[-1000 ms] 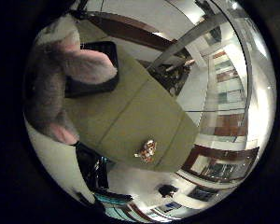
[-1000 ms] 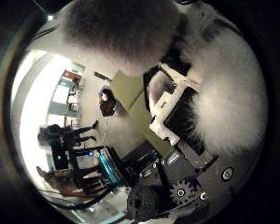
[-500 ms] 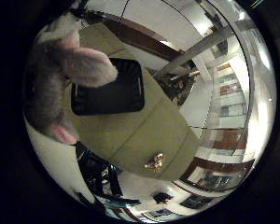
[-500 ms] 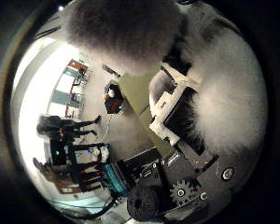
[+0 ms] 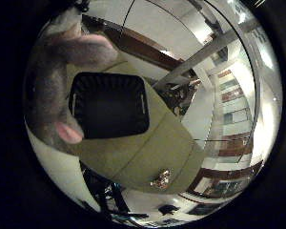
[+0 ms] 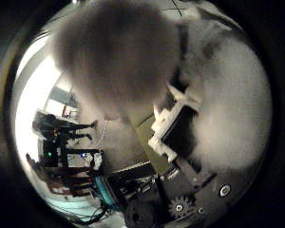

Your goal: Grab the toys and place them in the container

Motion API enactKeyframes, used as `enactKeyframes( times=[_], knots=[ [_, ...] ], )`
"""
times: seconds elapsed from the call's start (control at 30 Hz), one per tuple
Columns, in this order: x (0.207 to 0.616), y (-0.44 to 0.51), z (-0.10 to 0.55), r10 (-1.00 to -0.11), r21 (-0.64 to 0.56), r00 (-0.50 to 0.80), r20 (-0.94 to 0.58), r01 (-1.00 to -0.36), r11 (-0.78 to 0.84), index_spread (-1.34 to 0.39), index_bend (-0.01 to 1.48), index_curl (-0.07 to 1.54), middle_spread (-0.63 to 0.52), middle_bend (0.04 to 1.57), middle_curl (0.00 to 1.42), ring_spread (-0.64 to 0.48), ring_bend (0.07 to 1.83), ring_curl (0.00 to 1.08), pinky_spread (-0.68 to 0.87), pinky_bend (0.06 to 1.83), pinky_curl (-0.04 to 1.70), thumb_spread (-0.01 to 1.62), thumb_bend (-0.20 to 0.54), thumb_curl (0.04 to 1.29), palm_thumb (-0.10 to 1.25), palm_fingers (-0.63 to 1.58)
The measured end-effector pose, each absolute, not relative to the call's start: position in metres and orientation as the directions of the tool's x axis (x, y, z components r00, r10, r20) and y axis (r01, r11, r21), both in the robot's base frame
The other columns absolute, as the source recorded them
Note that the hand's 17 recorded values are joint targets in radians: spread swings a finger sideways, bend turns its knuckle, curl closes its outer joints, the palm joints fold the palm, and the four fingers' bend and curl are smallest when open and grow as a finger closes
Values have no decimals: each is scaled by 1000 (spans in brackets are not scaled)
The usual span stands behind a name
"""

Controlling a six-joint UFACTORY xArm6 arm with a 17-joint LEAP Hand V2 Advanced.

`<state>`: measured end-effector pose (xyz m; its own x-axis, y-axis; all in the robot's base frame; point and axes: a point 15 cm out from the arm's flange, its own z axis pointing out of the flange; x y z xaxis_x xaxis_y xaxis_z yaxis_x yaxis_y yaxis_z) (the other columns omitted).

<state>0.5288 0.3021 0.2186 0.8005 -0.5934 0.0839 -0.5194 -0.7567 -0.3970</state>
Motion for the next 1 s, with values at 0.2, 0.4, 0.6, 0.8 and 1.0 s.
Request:
enactKeyframes(
  times=[0.2,0.4,0.6,0.8,1.0],
  knots=[
    [538,299,208,-546,-443,821,167,-433,-785,-452,423,687,-184,670,637,-229,942,626,-187,890,618,1066,-34,486,710,47],
    [536,305,197,-526,-427,834,168,-420,-801,-434,360,514,-88,436,454,-80,568,405,149,651,436,1088,-26,403,640,20],
    [535,307,198,-512,-425,841,175,-405,-810,-432,248,422,-69,303,374,-36,445,326,226,559,342,1085,-25,363,613,89],
    [542,295,208,-522,-432,833,185,-408,-804,-440,184,381,-83,228,346,-16,360,281,238,499,275,1077,-26,342,594,141],
    [557,255,238,-564,-457,798,212,-429,-779,-434,173,342,-85,200,341,-12,323,264,252,475,223,1077,-24,329,569,170]
  ],
)
